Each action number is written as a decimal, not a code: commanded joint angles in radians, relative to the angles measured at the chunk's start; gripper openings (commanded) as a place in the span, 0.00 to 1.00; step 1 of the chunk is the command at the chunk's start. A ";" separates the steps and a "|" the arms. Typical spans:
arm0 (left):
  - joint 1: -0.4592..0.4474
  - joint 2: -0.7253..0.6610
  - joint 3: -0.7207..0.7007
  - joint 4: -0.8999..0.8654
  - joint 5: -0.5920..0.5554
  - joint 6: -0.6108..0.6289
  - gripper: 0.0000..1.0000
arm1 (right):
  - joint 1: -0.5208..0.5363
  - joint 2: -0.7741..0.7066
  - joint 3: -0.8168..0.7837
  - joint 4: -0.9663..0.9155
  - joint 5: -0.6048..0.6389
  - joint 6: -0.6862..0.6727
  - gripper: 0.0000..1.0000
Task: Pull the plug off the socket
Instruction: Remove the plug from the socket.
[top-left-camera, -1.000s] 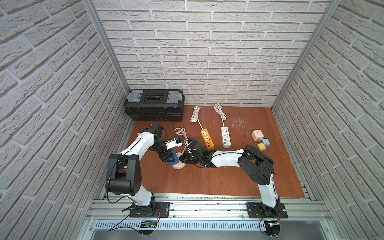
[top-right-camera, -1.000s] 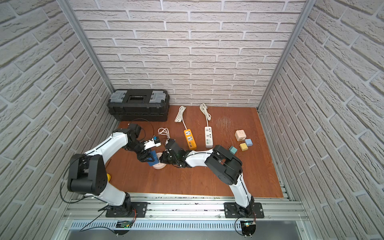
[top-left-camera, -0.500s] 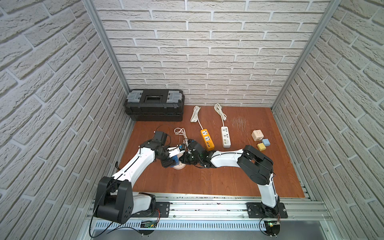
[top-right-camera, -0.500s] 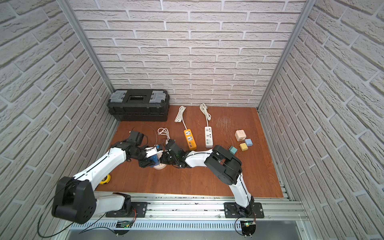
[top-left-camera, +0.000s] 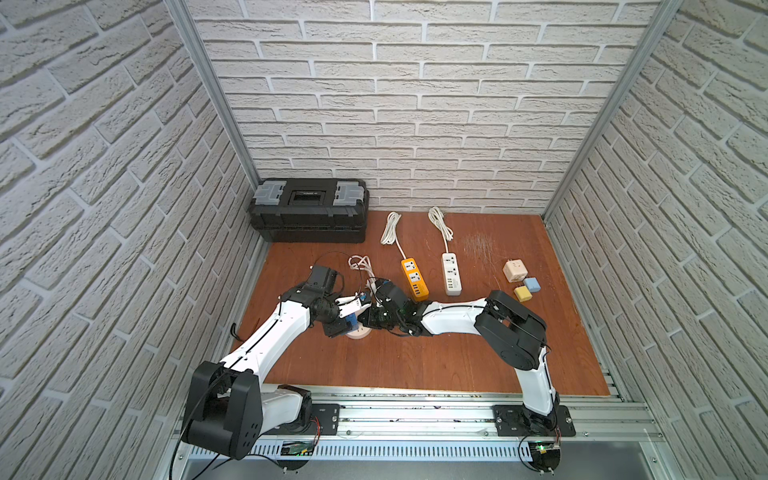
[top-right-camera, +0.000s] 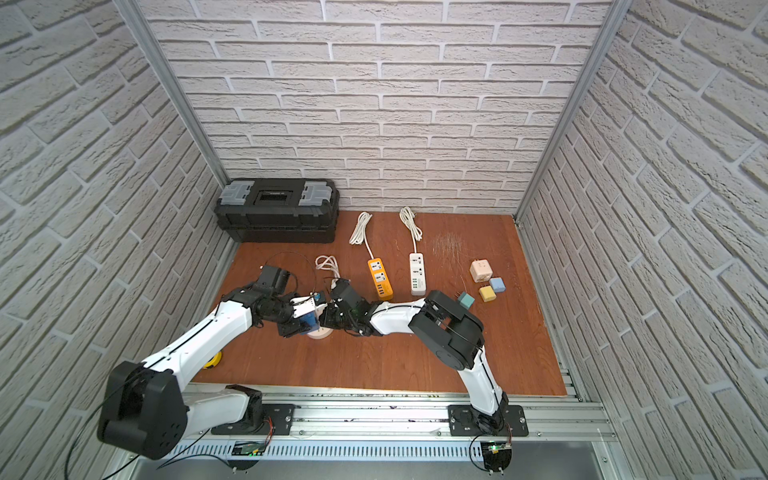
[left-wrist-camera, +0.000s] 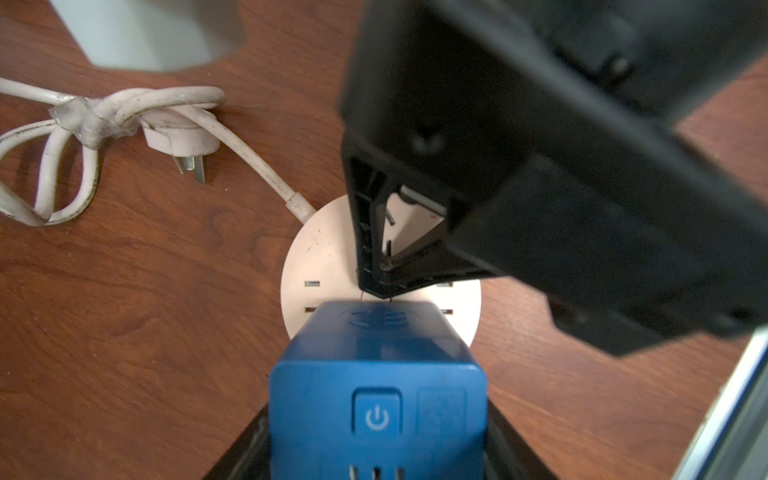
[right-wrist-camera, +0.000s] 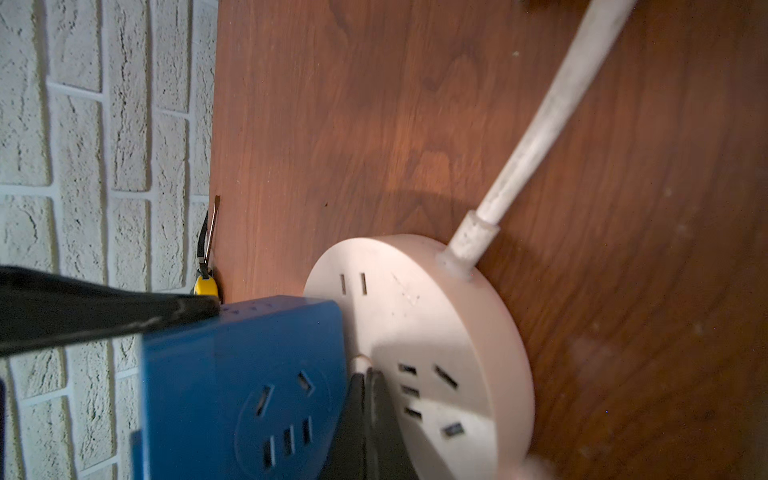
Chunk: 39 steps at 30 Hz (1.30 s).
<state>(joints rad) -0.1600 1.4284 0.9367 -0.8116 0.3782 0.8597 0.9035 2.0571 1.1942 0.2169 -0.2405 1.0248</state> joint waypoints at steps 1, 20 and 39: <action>-0.055 -0.058 -0.104 0.128 -0.177 -0.033 0.00 | 0.008 0.086 -0.048 -0.243 0.079 0.053 0.03; 0.072 0.075 0.092 -0.137 0.075 0.015 0.00 | 0.008 0.094 -0.051 -0.260 0.098 0.063 0.03; -0.092 -0.189 -0.156 0.222 -0.247 -0.026 0.00 | 0.008 0.104 -0.052 -0.274 0.116 0.068 0.03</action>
<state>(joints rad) -0.2237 1.2877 0.8257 -0.6983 0.2806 0.8261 0.9073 2.0693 1.2064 0.2241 -0.2024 1.0512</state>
